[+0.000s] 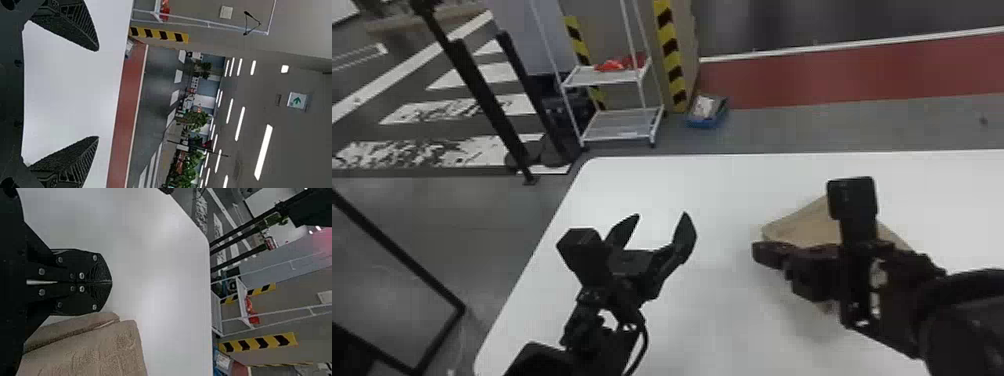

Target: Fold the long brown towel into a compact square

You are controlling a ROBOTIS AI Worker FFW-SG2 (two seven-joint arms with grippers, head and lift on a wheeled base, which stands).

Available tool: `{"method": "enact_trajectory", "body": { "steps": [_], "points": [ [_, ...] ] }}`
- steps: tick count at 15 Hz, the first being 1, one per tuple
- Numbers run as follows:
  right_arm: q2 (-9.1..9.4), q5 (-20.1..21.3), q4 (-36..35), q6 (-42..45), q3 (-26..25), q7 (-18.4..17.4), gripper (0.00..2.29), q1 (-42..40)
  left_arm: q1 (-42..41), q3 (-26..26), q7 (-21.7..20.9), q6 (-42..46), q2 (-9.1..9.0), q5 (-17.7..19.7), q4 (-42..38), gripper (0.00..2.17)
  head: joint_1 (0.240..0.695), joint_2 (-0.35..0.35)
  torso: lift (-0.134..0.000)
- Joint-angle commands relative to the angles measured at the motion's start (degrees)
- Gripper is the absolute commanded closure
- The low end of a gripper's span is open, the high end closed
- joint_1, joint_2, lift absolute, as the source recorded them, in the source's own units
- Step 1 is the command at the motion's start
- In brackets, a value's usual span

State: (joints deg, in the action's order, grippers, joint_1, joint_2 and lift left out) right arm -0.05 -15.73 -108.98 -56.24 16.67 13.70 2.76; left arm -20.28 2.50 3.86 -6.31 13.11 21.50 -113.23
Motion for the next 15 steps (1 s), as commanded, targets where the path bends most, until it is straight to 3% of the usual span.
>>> {"method": "enact_trajectory", "body": {
  "steps": [1,4,6,7,9,12,15],
  "points": [
    [-0.3,0.53,-9.41,-9.46,-7.0,-0.07,2.18,-5.4,-0.12,-0.12,0.09,0.02,0.25,0.38,0.02,0.08,0.695,0.315,-0.123],
    [-1.36,-0.61,-14.33,-16.32,-18.6,0.45,2.18,-11.91,-0.03,0.14,0.0,0.02,0.25,0.47,0.02,0.08,0.695,0.244,-0.123],
    [-1.97,-1.32,-14.33,-16.49,-23.09,0.81,2.18,-12.61,0.06,0.58,0.0,0.02,-0.19,0.47,0.11,0.08,0.695,0.187,-0.123],
    [-2.59,-2.02,-13.36,-15.97,-23.61,0.98,2.18,-12.52,0.06,0.76,0.0,0.02,-0.37,0.38,0.2,0.08,0.695,0.131,-0.123],
    [-2.59,-5.18,-11.87,-10.34,-24.58,2.3,2.18,-12.7,0.06,0.93,0.0,0.2,-0.63,0.21,0.2,0.08,0.695,0.091,-0.123],
    [-2.24,-3.87,-9.58,-10.87,-24.32,1.33,2.18,-9.62,-0.47,0.23,0.09,0.72,-0.46,0.3,0.11,0.08,0.695,0.081,-0.123],
    [-2.5,-2.63,-2.99,-9.46,-21.86,0.19,2.18,-4.08,-0.55,-0.04,0.0,0.9,-0.19,0.38,0.2,0.08,0.695,0.082,-0.123]
  ]
}}
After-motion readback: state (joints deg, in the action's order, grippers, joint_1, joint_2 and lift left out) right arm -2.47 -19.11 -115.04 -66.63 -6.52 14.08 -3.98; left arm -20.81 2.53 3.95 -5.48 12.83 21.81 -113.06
